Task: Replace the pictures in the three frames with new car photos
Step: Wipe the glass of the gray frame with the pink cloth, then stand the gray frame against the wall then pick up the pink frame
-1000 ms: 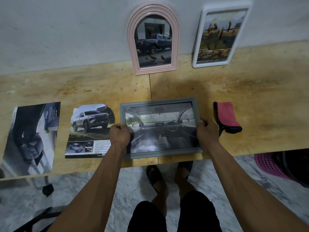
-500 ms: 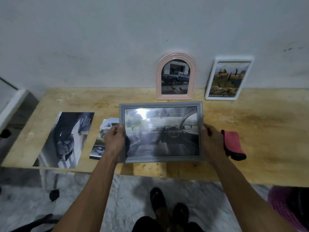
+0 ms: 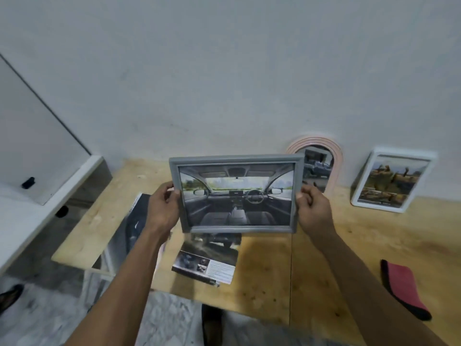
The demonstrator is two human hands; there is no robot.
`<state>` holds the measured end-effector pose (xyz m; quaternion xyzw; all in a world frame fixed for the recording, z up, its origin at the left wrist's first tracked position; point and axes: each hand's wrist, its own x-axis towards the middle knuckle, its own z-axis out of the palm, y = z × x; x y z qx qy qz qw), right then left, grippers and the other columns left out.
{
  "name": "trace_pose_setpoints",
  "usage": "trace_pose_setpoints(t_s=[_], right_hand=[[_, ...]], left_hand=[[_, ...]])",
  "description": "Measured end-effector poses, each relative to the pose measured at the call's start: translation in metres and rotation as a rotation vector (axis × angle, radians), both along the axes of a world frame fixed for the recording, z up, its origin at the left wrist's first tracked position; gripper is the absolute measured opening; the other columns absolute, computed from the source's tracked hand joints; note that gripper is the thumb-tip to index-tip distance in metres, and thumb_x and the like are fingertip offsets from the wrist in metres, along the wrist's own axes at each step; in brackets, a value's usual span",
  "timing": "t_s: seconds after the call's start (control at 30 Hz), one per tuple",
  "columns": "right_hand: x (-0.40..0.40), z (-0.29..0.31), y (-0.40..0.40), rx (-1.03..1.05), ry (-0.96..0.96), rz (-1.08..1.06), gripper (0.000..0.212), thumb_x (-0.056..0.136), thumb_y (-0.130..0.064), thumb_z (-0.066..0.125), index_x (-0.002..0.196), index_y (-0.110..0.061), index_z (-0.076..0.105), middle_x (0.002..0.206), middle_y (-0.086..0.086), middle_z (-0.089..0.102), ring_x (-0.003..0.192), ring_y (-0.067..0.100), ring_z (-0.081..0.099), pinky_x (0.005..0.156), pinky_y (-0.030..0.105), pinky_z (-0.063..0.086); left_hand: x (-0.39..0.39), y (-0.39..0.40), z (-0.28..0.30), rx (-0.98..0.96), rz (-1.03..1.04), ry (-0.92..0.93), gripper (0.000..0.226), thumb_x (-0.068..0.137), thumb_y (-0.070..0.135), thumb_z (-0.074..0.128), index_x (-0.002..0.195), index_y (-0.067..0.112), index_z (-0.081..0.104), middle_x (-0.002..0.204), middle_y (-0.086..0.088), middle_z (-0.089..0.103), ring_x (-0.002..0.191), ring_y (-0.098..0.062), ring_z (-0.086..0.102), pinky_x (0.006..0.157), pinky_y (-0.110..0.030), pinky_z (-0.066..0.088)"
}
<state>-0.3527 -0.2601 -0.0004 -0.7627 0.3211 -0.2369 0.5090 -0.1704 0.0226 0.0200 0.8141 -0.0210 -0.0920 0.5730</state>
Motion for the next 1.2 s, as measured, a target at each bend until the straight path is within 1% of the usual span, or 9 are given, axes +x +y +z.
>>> trace_pose_setpoints(t_s=[0.17,0.27,0.37,0.47,0.6,0.77,0.9,1.1,1.2], right_hand=[[0.086,-0.002,0.020,-0.008,0.023,-0.071,0.020,0.101,-0.014,0.046,0.117,-0.012,0.057,0.080,-0.003,0.054,0.075,0.016,0.051,0.068,0.029,0.039],[0.129,-0.005,0.026,-0.005,0.073,-0.139,0.016,0.100,-0.014,0.044,0.111,-0.013,0.056,0.079,0.000,0.055,0.070,0.016,0.050,0.060,0.027,0.037],[0.164,-0.011,0.026,-0.031,0.095,-0.213,0.013,0.099,-0.008,0.044,0.104,-0.016,0.054,0.075,-0.003,0.053,0.067,0.009,0.048,0.056,0.016,0.038],[0.191,-0.028,0.022,0.001,0.143,-0.270,0.017,0.099,-0.010,0.046,0.110,-0.011,0.059,0.085,0.005,0.061,0.077,0.021,0.054,0.065,0.028,0.042],[0.213,-0.050,0.013,0.004,0.214,-0.331,0.023,0.100,-0.014,0.046,0.119,-0.010,0.059,0.096,0.007,0.063,0.088,0.025,0.056,0.077,0.030,0.043],[0.226,-0.067,0.004,0.016,0.259,-0.361,0.028,0.101,-0.014,0.045,0.126,-0.009,0.055,0.102,0.004,0.060,0.095,0.023,0.055,0.085,0.030,0.044],[0.231,-0.078,0.002,0.048,0.282,-0.376,0.029,0.101,-0.013,0.044,0.129,-0.008,0.054,0.109,0.008,0.062,0.098,0.023,0.056,0.088,0.031,0.046],[0.238,-0.083,-0.002,0.068,0.284,-0.381,0.032,0.102,-0.013,0.043,0.132,-0.007,0.053,0.120,0.012,0.062,0.099,0.018,0.053,0.084,0.021,0.037],[0.241,-0.083,-0.004,0.082,0.280,-0.379,0.032,0.102,-0.011,0.042,0.132,-0.007,0.053,0.120,0.012,0.062,0.101,0.021,0.055,0.081,0.020,0.037]], left_hand=[[0.092,0.005,-0.010,-0.004,-0.010,-0.003,0.017,0.100,0.026,0.051,0.107,0.033,0.065,0.108,-0.005,0.068,0.101,-0.034,0.067,0.084,-0.060,0.058],[0.144,0.000,-0.019,0.029,-0.042,0.005,0.015,0.102,0.022,0.050,0.107,0.031,0.062,0.108,-0.006,0.067,0.100,-0.033,0.067,0.084,-0.058,0.058],[0.186,-0.013,-0.030,0.082,-0.074,-0.030,0.017,0.100,0.021,0.052,0.107,0.033,0.061,0.104,-0.006,0.068,0.099,-0.031,0.065,0.086,-0.056,0.057],[0.209,-0.027,-0.044,0.097,-0.082,-0.004,0.019,0.101,0.018,0.050,0.113,0.027,0.062,0.110,-0.008,0.067,0.102,-0.031,0.063,0.086,-0.054,0.058],[0.228,-0.044,-0.067,0.097,-0.089,0.017,0.022,0.104,0.017,0.046,0.118,0.022,0.061,0.114,-0.009,0.065,0.104,-0.031,0.062,0.085,-0.049,0.059],[0.237,-0.059,-0.088,0.119,-0.130,0.023,0.029,0.106,0.012,0.041,0.129,0.012,0.058,0.116,-0.008,0.062,0.100,-0.025,0.058,0.077,-0.035,0.058],[0.242,-0.069,-0.095,0.155,-0.127,-0.005,0.029,0.105,0.008,0.041,0.127,0.009,0.059,0.111,-0.003,0.061,0.094,-0.019,0.056,0.053,-0.010,0.047],[0.250,-0.073,-0.105,0.176,-0.113,0.001,0.028,0.104,0.010,0.042,0.125,0.011,0.061,0.107,-0.003,0.063,0.096,-0.024,0.059,0.061,-0.021,0.045],[0.254,-0.074,-0.106,0.191,-0.103,-0.001,0.027,0.104,0.013,0.043,0.121,0.014,0.063,0.106,-0.006,0.065,0.096,-0.028,0.060,0.076,-0.038,0.054]])
